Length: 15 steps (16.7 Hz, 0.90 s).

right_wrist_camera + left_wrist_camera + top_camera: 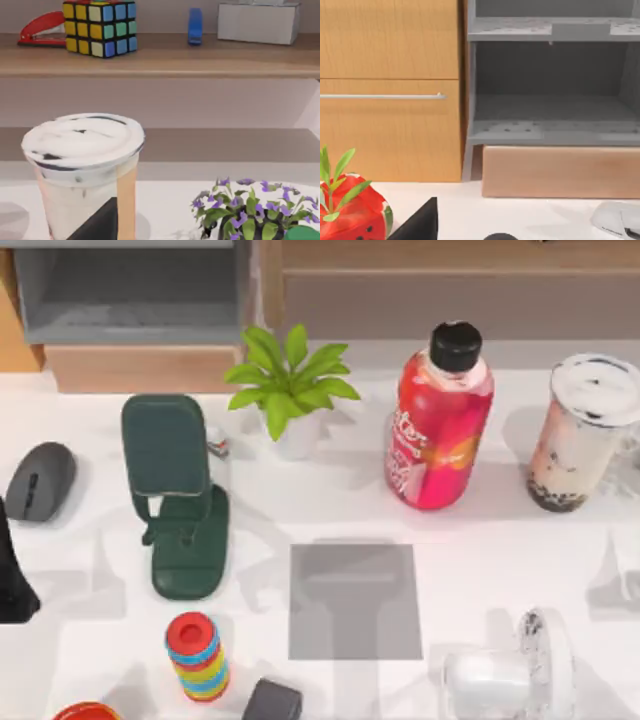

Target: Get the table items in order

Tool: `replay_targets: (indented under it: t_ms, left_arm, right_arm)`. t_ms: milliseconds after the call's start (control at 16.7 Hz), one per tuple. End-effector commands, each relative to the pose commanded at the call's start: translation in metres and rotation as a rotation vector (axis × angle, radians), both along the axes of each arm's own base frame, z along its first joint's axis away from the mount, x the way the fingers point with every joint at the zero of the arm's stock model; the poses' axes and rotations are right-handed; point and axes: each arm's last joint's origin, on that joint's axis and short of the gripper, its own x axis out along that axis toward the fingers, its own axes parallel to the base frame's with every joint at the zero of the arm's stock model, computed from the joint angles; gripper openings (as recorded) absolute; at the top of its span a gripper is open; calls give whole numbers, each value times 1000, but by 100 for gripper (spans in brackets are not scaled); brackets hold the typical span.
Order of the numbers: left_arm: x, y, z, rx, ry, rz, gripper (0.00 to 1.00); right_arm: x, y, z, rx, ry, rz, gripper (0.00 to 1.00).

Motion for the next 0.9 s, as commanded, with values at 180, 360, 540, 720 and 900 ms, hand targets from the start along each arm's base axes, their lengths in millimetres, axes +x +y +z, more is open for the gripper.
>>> replay_targets:
  t_ms: [180, 360, 540, 720, 900]
  left_arm:
    - [0, 0, 2, 1, 8, 0, 100]
    - [1, 0, 19, 9, 77, 1, 100]
    - [10, 1, 50, 24, 213, 0, 100]
    - [36, 2, 86, 41, 409, -3, 100]
    - [81, 4, 114, 59, 643, -12, 100]
  right_arm:
    - [0, 0, 0, 0, 0, 0, 100]
    - [0, 0, 0, 0, 0, 0, 100]
    - [0, 0, 0, 0, 0, 0, 100]
    - [0, 0, 0, 0, 0, 0, 100]
    - [0, 0, 0, 0, 0, 0, 100]
